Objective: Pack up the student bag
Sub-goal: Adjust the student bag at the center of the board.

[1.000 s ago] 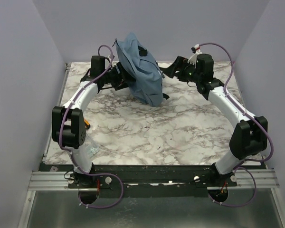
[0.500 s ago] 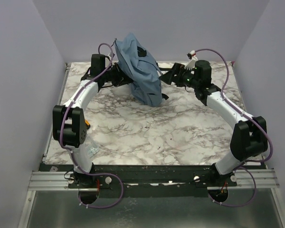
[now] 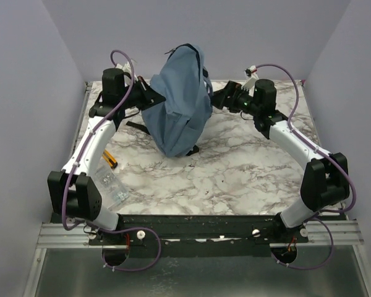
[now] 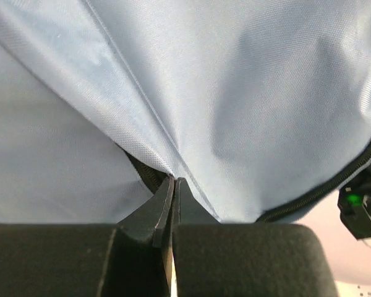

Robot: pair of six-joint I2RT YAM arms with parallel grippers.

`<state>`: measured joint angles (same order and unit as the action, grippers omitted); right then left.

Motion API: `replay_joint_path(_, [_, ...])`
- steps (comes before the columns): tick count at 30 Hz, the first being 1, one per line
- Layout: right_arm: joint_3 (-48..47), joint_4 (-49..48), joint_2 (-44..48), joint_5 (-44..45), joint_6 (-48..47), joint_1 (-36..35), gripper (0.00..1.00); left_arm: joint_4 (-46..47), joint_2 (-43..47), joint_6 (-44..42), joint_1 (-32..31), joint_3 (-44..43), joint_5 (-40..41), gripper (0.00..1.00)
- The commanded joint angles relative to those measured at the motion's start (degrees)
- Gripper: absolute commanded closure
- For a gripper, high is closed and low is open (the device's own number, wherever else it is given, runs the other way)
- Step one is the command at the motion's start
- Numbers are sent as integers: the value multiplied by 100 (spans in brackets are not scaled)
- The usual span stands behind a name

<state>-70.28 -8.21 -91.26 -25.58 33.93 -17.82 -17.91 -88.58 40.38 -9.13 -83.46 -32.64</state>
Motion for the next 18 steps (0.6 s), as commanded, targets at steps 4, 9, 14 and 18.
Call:
replay_joint_path(4, [459, -444, 142, -484, 199, -137, 8, 1522, 703, 436, 166, 2530, -483, 100])
replay_joint_path(9, [628, -704, 306, -512, 474, -157, 7, 1696, 1515, 59, 287, 3409, -182, 100])
replay_joint_path(14, [1589, -1142, 567, 232, 2302, 578, 3, 2172, 1379, 343, 302, 3418, -776, 100])
replay_joint_path(18, [2397, -1932, 703, -290, 2812, 1148, 3, 2323, 1279, 540, 328, 3411, -837, 100])
